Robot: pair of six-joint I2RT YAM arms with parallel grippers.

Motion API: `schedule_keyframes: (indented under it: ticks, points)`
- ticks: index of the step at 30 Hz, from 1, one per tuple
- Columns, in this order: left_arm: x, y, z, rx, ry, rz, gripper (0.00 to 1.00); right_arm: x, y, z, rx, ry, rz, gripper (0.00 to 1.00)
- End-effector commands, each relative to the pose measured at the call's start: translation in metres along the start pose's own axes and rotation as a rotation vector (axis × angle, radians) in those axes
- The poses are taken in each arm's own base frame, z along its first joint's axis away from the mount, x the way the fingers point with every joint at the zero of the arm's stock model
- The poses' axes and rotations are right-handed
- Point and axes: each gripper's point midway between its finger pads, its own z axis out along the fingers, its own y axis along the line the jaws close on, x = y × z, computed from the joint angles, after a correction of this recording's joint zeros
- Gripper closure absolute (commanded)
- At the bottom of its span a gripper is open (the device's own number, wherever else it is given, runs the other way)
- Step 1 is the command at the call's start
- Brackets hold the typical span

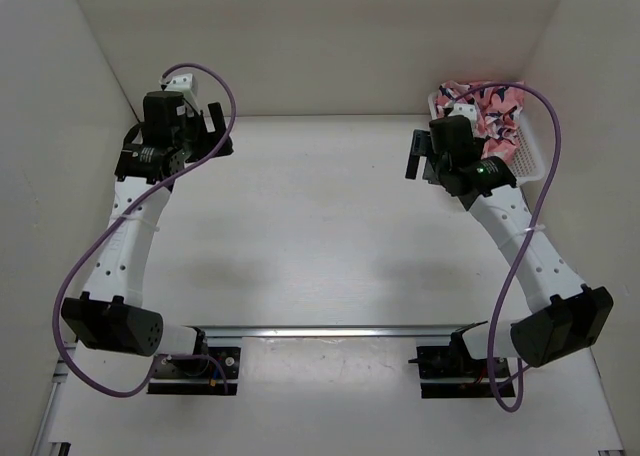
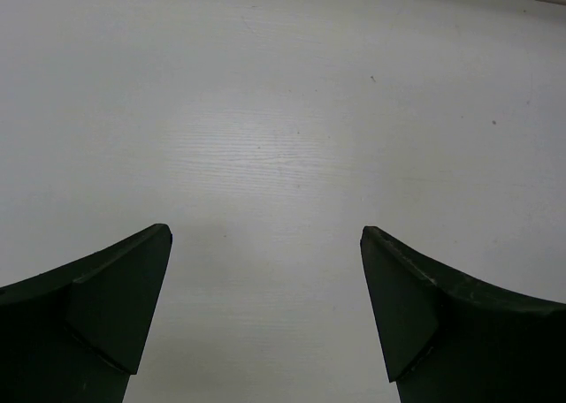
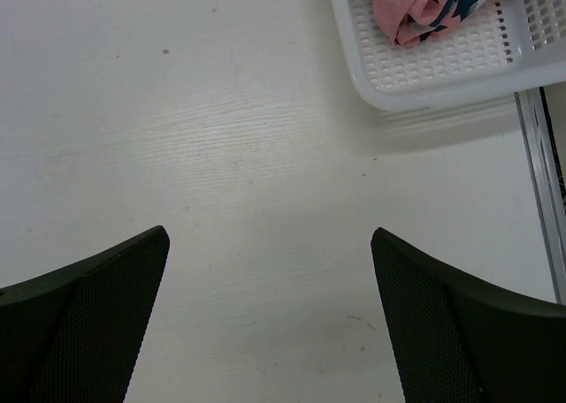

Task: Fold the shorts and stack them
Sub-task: Grab the shorts from the pile

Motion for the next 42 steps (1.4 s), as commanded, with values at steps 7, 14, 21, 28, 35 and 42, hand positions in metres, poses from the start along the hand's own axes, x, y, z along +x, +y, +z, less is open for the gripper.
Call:
schedule_keyframes:
  ticks: [7,14,21,28,35,42]
  points:
    - [-0.002,0.003,-0.020,-0.002,-0.042,-0.023,0.00,-0.009,-0.031,0.003,0.081,0.007,0.076,0.00]
    - [0.017,0.002,-0.016,0.001,-0.001,-0.095,0.00,-0.037,-0.084,0.068,0.126,0.075,0.295,0.73]
    - [0.022,0.003,-0.013,0.001,0.022,-0.108,0.00,-0.069,-0.111,0.154,0.104,0.110,0.417,0.24]
    - [0.026,0.007,0.000,-0.026,0.048,-0.107,0.00,-0.081,-0.109,0.246,0.081,0.113,0.496,0.16]
    - [0.019,0.012,0.007,-0.058,0.045,-0.097,0.00,-0.090,-0.101,0.303,0.004,0.069,0.560,0.22]
    - [0.021,0.012,0.015,-0.064,0.066,-0.096,0.00,-0.123,-0.106,0.279,0.039,-0.032,0.562,1.00]
